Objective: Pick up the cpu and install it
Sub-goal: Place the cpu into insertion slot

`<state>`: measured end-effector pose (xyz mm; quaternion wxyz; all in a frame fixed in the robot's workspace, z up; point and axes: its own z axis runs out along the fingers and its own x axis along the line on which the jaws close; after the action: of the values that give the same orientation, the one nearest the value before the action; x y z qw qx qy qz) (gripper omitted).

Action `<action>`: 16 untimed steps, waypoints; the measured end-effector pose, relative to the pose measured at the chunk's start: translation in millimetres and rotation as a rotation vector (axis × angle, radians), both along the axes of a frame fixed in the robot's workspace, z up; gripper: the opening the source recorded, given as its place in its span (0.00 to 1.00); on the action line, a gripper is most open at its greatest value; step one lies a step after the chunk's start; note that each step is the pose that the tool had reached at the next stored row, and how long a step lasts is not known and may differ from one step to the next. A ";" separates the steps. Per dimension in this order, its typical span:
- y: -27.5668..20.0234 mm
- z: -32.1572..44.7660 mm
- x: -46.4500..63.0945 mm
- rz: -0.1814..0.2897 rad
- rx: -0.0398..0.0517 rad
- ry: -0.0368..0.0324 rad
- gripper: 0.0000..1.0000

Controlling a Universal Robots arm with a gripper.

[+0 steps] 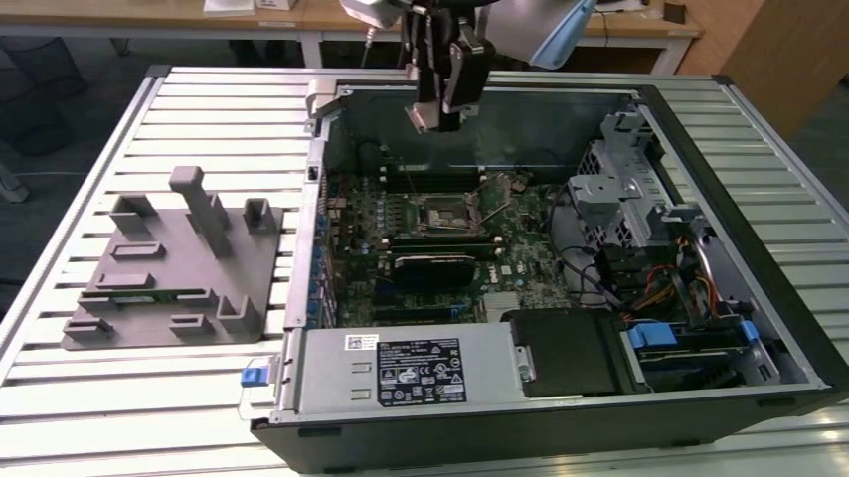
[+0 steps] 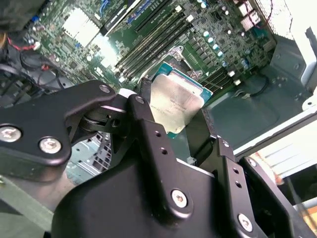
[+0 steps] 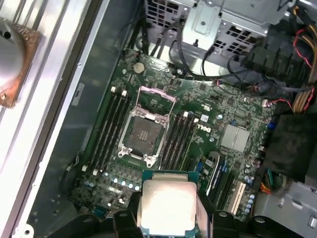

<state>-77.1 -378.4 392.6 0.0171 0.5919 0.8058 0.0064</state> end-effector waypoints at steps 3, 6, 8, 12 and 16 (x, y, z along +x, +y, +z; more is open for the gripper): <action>0.0 -0.7 0.0 -0.054 -0.0001 0.0000 0.53; 0.0 -1.6 0.0 -0.109 -0.0001 0.0001 0.53; 0.1 -2.3 0.0 -0.143 -0.0001 0.0001 0.53; 1.4 -3.1 1.5 -0.179 -0.0003 0.0002 0.53; 3.4 -6.1 2.1 -0.196 0.0013 0.0002 0.53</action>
<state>-75.0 -374.9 386.5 0.0172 0.6680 0.7439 0.0052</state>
